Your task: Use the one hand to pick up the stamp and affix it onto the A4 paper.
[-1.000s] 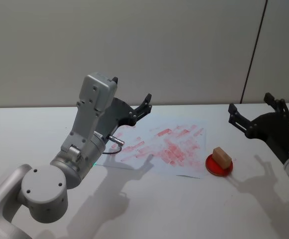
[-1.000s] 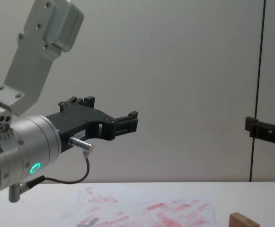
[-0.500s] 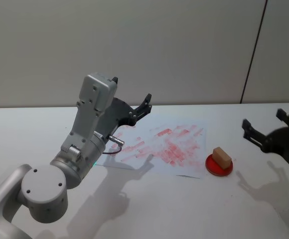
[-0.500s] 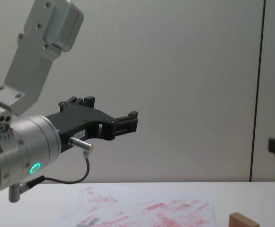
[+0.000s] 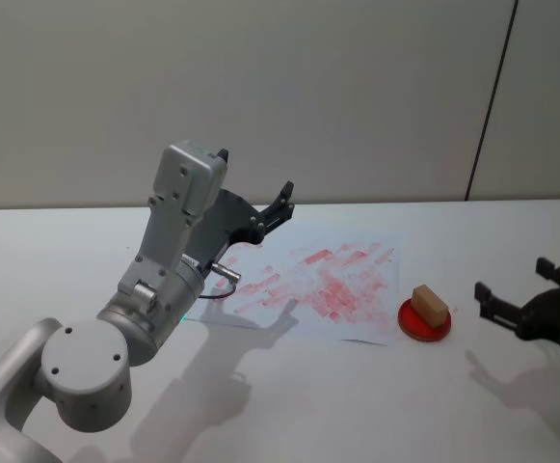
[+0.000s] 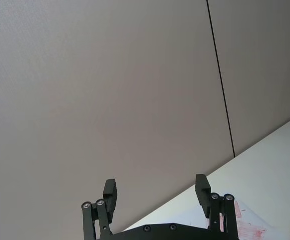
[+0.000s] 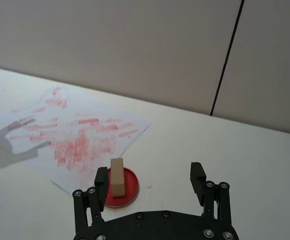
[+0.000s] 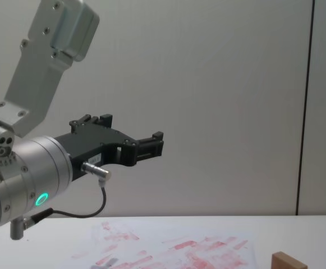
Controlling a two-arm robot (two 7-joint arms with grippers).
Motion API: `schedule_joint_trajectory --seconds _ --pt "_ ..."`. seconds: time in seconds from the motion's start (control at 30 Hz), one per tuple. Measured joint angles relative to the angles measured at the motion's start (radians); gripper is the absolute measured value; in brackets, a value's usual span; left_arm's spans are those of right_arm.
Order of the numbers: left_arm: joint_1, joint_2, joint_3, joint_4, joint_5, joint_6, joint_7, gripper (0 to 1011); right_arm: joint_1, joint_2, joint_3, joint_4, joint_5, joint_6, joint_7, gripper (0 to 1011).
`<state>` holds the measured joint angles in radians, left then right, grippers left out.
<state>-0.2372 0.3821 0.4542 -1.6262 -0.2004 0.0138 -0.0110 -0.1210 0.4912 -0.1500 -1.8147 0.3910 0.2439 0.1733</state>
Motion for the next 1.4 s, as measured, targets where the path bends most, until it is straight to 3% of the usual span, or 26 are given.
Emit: schedule_joint_trajectory --seconds 0.27,0.63,1.13,1.4 --pt "0.000 0.000 0.000 0.000 0.000 0.000 0.000 1001 0.040 -0.013 -0.023 0.038 -0.057 0.068 0.050 1001" --pt "0.000 0.000 0.000 0.000 0.000 0.000 0.000 1001 0.114 -0.062 -0.066 0.124 -0.149 0.135 0.096 1001" --pt "0.000 0.000 0.000 0.000 0.000 0.000 0.000 1001 0.217 -0.139 -0.119 0.255 -0.251 0.146 0.151 1001" --pt "0.000 0.000 0.000 0.000 0.000 0.000 0.000 1002 0.250 -0.162 -0.134 0.302 -0.283 0.138 0.170 1001"
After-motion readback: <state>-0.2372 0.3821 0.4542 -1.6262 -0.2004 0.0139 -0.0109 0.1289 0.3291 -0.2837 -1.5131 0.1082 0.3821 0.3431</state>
